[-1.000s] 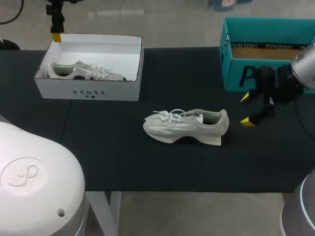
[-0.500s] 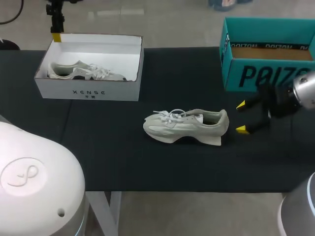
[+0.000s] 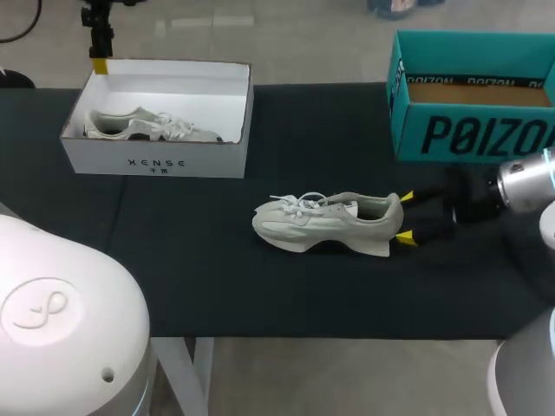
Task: Take the shoe out of the shoebox, open the shoe tongue, remove and reinsert the insole, then place the shoe into the shoebox
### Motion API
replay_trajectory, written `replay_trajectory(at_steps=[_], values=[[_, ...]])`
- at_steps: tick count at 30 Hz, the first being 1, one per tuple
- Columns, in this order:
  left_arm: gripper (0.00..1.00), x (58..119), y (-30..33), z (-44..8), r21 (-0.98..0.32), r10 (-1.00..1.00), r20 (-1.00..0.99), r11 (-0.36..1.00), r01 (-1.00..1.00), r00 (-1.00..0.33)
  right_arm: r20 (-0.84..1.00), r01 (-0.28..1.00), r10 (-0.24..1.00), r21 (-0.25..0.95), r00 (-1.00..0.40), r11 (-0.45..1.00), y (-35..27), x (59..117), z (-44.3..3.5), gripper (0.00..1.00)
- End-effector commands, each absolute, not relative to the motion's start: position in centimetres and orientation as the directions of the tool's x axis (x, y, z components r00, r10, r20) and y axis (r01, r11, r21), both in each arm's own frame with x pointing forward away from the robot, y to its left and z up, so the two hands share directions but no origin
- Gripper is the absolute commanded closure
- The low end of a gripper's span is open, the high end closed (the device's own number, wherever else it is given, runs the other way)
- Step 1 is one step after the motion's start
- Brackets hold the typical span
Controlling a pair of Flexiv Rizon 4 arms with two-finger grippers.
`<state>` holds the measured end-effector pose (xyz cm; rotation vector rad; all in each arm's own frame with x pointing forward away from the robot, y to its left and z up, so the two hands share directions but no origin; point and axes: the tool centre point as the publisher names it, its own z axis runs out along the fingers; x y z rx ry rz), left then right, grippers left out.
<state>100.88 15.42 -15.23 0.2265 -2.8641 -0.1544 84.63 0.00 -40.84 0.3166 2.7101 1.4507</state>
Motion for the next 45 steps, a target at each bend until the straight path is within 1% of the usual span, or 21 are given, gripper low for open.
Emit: replay_trajectory(at_steps=[1, 11, 15, 16, 17, 18, 45], values=[[0.0, 100.8, 15.5, -15.2, 0.127, -0.168, 0.252, 0.982, -0.139, -0.953, 0.05, 0.146, 0.196, 0.847, -0.979, 0.511, 1.6, 85.2, -42.3, 0.0], [0.0, 100.8, 15.5, -15.2, 0.127, -0.168, 0.252, 0.982, -0.139, -0.953, 0.05, 0.135, 0.177, 0.849, -0.983, 0.511, 3.3, 85.1, -42.7, 0.0], [0.0, 100.8, 15.5, -15.2, 0.127, -0.168, 0.252, 0.982, -0.139, -0.953, 0.058, 0.135, 0.16, 0.836, -0.985, 0.532, 3.8, 85.0, -42.9, 0.0], [0.0, 100.8, 15.5, -15.2, 0.127, -0.168, 0.252, 0.982, -0.139, -0.953, 0.058, 0.137, 0.161, 0.831, -0.985, 0.539, 3.9, 85.0, -43.0, 0.05], [0.0, 100.8, 15.5, -15.2, 0.127, -0.168, 0.252, 0.982, -0.139, -0.953, 0.061, 0.14, 0.161, 0.826, -0.985, 0.545, 3.9, 85.0, -43.1, 0.6], [0.0, 100.8, 15.5, -15.2, 0.127, -0.168, 0.252, 0.982, -0.139, -0.953, 0.061, 0.141, 0.162, 0.824, -0.985, 0.548, 3.9, 85.0, -43.1, 1.0], [0.0, 100.8, 15.5, -15.2, 0.127, -0.168, 0.252, 0.982, -0.139, -0.953, 0.066, 0.155, 0.174, 0.812, -0.982, 0.562, 3.7, 84.8, -42.7, 1.0]])
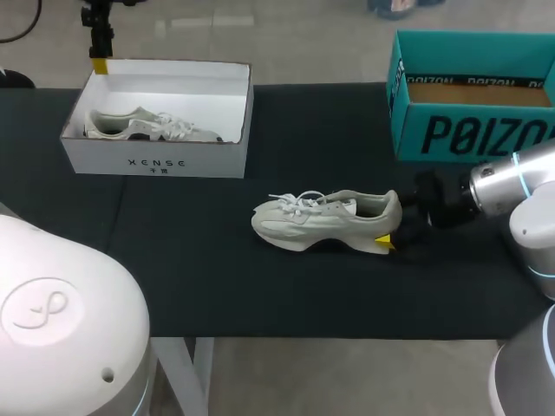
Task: Take the shoe out of the shoebox, open the shoe tongue, remove and reinsert the insole, then place the shoe into the shoebox
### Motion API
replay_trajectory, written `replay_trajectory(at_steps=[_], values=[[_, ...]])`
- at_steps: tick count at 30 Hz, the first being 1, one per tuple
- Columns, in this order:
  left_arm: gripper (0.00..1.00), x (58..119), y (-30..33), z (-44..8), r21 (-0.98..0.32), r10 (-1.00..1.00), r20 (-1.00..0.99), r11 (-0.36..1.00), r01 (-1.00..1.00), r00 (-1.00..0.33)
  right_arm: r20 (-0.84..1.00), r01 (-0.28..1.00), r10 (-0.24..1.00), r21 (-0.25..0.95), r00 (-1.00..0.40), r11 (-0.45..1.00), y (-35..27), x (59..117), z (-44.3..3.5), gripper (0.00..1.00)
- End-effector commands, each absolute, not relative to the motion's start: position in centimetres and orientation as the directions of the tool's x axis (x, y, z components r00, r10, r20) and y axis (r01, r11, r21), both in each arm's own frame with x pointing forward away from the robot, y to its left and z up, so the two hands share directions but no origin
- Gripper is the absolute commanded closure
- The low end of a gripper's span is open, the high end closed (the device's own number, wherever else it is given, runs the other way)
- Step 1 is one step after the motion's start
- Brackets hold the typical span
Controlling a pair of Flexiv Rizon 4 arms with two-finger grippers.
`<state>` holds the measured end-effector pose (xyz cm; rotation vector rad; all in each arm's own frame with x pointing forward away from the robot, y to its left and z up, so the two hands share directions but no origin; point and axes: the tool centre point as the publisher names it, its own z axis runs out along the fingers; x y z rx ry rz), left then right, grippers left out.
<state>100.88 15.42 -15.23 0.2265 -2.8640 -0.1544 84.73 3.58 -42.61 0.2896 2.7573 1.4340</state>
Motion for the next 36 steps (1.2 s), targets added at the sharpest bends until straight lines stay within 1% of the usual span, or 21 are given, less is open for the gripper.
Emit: replay_trajectory(at_steps=[1, 7, 8, 9, 10, 11, 13, 14, 15, 16, 29, 30, 32, 33, 34, 35, 36], values=[[0.0, 100.8, 15.5, -15.2, 0.127, -0.168, 0.252, 0.982, -0.139, -0.953, 0.066, 0.155, 0.174, 0.812, -0.982, 0.562, 3.7, 84.8, -42.7, 1.0], [0.0, 100.8, 15.5, -15.2, 0.127, -0.168, 0.252, 0.982, -0.139, -0.953, 0.066, 0.155, 0.174, 0.812, -0.982, 0.562, 3.7, 84.8, -42.7, 1.0], [0.0, 101.0, 14.7, -15.2, 0.202, -0.305, 0.274, 0.945, -0.256, -0.912, 0.066, 0.155, 0.174, 0.812, -0.982, 0.562, 3.7, 84.8, -42.7, 1.0], [0.0, 100.9, 14.5, -14.9, 0.19, -0.373, 0.268, 0.924, -0.331, -0.888, 0.066, 0.155, 0.174, 0.812, -0.982, 0.562, 3.7, 84.8, -42.7, 1.0], [0.0, 100.7, 14.5, -14.8, 0.289, -0.509, 0.243, 0.85, -0.44, -0.826, 0.066, 0.155, 0.174, 0.812, -0.982, 0.562, 3.7, 84.8, -42.7, 1.0], [0.0, 100.5, 14.3, -14.6, 0.273, -0.568, 0.261, 0.819, -0.505, -0.781, 0.066, 0.155, 0.174, 0.812, -0.982, 0.562, 3.7, 84.8, -42.7, 1.0], [0.0, 99.6, 14.2, -14.0, 0.359, -0.776, 0.154, 0.621, -0.697, -0.612, 0.066, 0.155, 0.174, 0.812, -0.982, 0.562, 3.7, 84.8, -42.7, 1.0], [0.0, 99.0, 14.2, -13.5, 0.328, -0.823, 0.151, 0.564, -0.758, -0.547, 0.066, 0.155, 0.174, 0.812, -0.982, 0.562, 3.7, 84.8, -42.7, 1.0], [0.0, 98.5, 14.2, -13.3, 0.392, -0.886, 0.059, 0.444, -0.806, -0.459, 0.066, 0.155, 0.174, 0.812, -0.982, 0.562, 3.7, 84.8, -42.7, 1.0], [0.0, 98.2, 14.1, -12.9, 0.407, -0.9, 0.025, 0.407, -0.818, -0.435, 0.066, 0.155, 0.174, 0.812, -0.982, 0.562, 3.7, 84.8, -42.7, 1.0], [0.0, 98.2, 14.1, -12.9, 0.407, -0.9, 0.025, 0.407, -0.818, -0.435, 0.066, 0.155, 0.174, 0.812, -0.982, 0.562, 3.7, 84.8, -42.7, 1.0], [0.0, 97.8, 14.5, -12.6, 0.376, -0.95, 0.048, 0.305, -0.875, -0.31, 0.066, 0.155, 0.174, 0.812, -0.982, 0.562, 3.7, 84.8, -42.7, 1.0], [0.0, 96.2, 14.9, -12.3, 0.304, -0.999, 0.026, 0.044, -0.952, -0.038, 0.066, 0.155, 0.174, 0.812, -0.982, 0.562, 3.7, 84.8, -42.7, 1.0], [0.0, 95.2, 14.7, -12.3, 0.278, -0.996, -0.037, -0.087, -0.957, 0.079, 0.066, 0.155, 0.174, 0.812, -0.982, 0.562, 3.7, 84.8, -42.7, 1.0], [0.0, 94.2, 14.5, -12.3, 0.248, -0.987, -0.08, -0.158, -0.956, 0.143, 0.066, 0.155, 0.174, 0.812, -0.982, 0.562, 3.7, 84.8, -42.7, 1.0], [0.0, 93.3, 14.2, -12.2, 0.218, -0.977, -0.043, -0.213, -0.952, 0.209, 0.066, 0.155, 0.174, 0.812, -0.982, 0.562, 3.7, 84.8, -42.7, 1.0], [0.0, 92.4, 14.0, -12.3, 0.198, -0.96, -0.047, -0.278, -0.94, 0.275, 0.066, 0.155, 0.174, 0.812, -0.982, 0.562, 3.7, 84.8, -42.7, 1.0]])
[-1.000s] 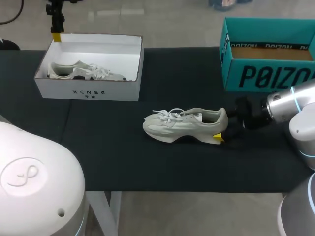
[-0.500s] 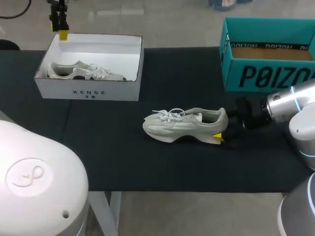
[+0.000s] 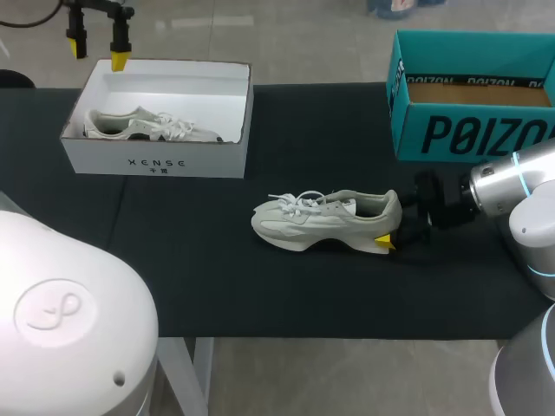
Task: Take the shoe out of the shoebox, open the shoe tongue, remove and reinsert the insole, then place the shoe into the shoebox
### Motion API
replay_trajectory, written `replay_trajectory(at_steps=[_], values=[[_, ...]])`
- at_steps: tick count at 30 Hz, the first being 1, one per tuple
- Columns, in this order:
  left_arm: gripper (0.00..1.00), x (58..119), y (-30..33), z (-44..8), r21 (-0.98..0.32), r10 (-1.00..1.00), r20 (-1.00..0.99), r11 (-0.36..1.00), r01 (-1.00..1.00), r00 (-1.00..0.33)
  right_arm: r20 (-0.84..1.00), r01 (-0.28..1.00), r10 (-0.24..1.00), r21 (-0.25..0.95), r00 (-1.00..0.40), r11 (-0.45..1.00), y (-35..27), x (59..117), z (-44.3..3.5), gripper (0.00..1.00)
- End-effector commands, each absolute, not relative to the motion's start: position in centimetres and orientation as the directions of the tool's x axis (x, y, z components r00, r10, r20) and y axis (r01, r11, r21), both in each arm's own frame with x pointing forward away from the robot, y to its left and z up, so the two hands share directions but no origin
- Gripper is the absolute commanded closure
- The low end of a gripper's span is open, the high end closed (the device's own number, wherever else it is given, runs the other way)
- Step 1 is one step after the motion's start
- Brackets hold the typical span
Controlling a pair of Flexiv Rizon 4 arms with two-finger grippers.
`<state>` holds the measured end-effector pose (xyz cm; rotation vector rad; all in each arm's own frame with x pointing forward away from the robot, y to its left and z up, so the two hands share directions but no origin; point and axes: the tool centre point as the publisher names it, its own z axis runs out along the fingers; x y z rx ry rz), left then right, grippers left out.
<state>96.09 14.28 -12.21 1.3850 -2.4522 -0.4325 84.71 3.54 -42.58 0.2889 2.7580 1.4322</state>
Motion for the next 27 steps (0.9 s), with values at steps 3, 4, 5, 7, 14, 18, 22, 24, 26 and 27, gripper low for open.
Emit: replay_trajectory(at_steps=[3, 4, 5, 7, 14, 18, 22, 24, 26, 27], values=[[0.0, 90.1, 12.7, -12.5, 0.134, -0.924, -0.083, -0.381, -0.915, 0.373, 0.066, 0.155, 0.174, 0.812, -0.982, 0.562, 3.7, 84.8, -42.7, 1.0], [0.0, 89.5, 12.1, -12.7, 0.122, -0.918, -0.086, -0.395, -0.911, 0.387, 0.066, 0.155, 0.174, 0.812, -0.982, 0.562, 3.7, 84.8, -42.7, 1.0], [0.0, 89.0, 11.4, -12.9, 0.119, -0.909, -0.099, -0.415, -0.902, 0.405, 0.066, 0.155, 0.174, 0.812, -0.982, 0.562, 3.7, 84.8, -42.7, 1.0], [0.0, 88.1, 10.0, -13.3, 0.104, -0.906, -0.11, -0.419, -0.902, 0.409, 0.066, 0.155, 0.174, 0.812, -0.982, 0.562, 3.7, 84.8, -42.7, 1.0], [0.0, 86.8, 5.9, -14.0, 0.069, -0.903, -0.13, -0.421, -0.904, 0.41, 0.066, 0.155, 0.174, 0.812, -0.982, 0.562, 3.7, 84.8, -42.7, 1.0], [0.0, 86.2, 3.5, -14.0, 0.024, -0.901, -0.161, -0.411, -0.911, 0.402, 0.066, 0.155, 0.174, 0.812, -0.982, 0.562, 3.7, 84.8, -42.7, 1.0], [0.0, 85.7, 0.4, -14.5, 0.038, -0.917, -0.15, -0.379, -0.924, 0.37, 0.066, 0.155, 0.174, 0.812, -0.982, 0.562, 3.7, 84.8, -42.7, 1.0], [0.0, 85.5, -1.8, -15.1, 0.057, -0.936, -0.137, -0.336, -0.94, 0.326, 0.066, 0.155, 0.174, 0.812, -0.982, 0.562, 3.7, 84.8, -42.7, 1.0], [0.0, 85.4, -4.4, -15.9, 0.078, -0.956, -0.127, -0.275, -0.958, 0.264, 0.066, 0.155, 0.174, 0.812, -0.982, 0.562, 3.7, 84.8, -42.7, 1.0], [0.0, 85.4, -5.7, -16.2, 0.092, -0.968, -0.112, -0.234, -0.968, 0.224, 0.066, 0.155, 0.174, 0.812, -0.982, 0.562, 3.7, 84.8, -42.7, 1.0]])
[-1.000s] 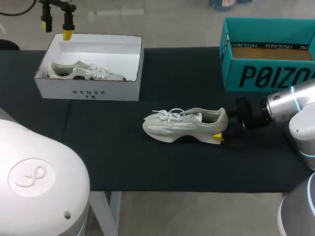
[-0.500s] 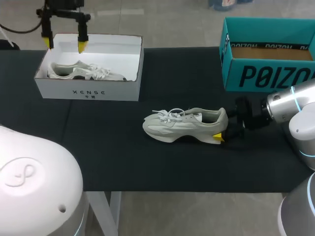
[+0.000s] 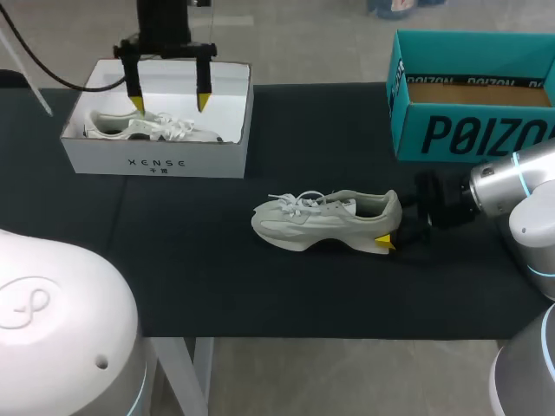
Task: Take the shoe out of the shoebox, open the shoe tongue, remove and reinsert the insole, then place the shoe into the shoebox
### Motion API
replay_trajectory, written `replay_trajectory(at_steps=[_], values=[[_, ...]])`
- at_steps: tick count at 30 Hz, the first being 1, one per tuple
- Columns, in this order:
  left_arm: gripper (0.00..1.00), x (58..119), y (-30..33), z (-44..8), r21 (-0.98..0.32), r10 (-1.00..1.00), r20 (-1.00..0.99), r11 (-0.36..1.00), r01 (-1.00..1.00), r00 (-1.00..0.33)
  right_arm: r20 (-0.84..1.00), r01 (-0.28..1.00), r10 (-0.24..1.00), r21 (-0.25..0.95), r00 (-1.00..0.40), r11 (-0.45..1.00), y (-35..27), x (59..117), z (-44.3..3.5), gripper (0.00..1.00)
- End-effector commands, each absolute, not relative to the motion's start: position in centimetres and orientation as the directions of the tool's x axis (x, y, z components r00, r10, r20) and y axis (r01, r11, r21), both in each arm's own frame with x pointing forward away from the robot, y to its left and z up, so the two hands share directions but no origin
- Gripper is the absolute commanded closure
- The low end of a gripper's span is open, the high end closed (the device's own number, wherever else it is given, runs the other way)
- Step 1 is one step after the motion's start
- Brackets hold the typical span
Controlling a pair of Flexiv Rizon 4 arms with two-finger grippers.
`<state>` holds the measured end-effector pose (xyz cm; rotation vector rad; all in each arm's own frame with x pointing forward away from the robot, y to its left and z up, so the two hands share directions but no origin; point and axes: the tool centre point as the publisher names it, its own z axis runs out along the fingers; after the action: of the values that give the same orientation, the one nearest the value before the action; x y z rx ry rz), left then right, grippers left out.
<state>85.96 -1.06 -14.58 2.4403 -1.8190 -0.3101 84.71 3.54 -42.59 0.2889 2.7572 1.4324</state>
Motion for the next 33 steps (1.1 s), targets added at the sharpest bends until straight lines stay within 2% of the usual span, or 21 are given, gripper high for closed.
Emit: replay_trajectory(at_steps=[1, 6, 11, 33], values=[[0.0, 85.4, -7.1, -16.6, 0.111, -0.977, -0.109, -0.195, -0.974, 0.183, 0.066, 0.155, 0.174, 0.812, -0.982, 0.562, 3.7, 84.8, -42.7, 1.0], [0.0, 85.2, -12.9, -18.4, 0.132, -0.999, -0.025, 0.034, -0.991, -0.038, 0.066, 0.155, 0.174, 0.812, -0.982, 0.562, 3.7, 84.8, -42.7, 1.0], [0.0, 84.8, -16.3, -19.6, 0.106, -0.991, -0.035, 0.123, -0.987, -0.127, 0.066, 0.155, 0.174, 0.812, -0.982, 0.562, 3.7, 84.8, -42.7, 1.0], [0.0, 82.9, -25.7, -30.5, 0.066, -0.965, -0.044, 0.256, -0.965, -0.259, 0.066, 0.155, 0.174, 0.812, -0.982, 0.562, 3.7, 84.8, -42.7, 1.0]])
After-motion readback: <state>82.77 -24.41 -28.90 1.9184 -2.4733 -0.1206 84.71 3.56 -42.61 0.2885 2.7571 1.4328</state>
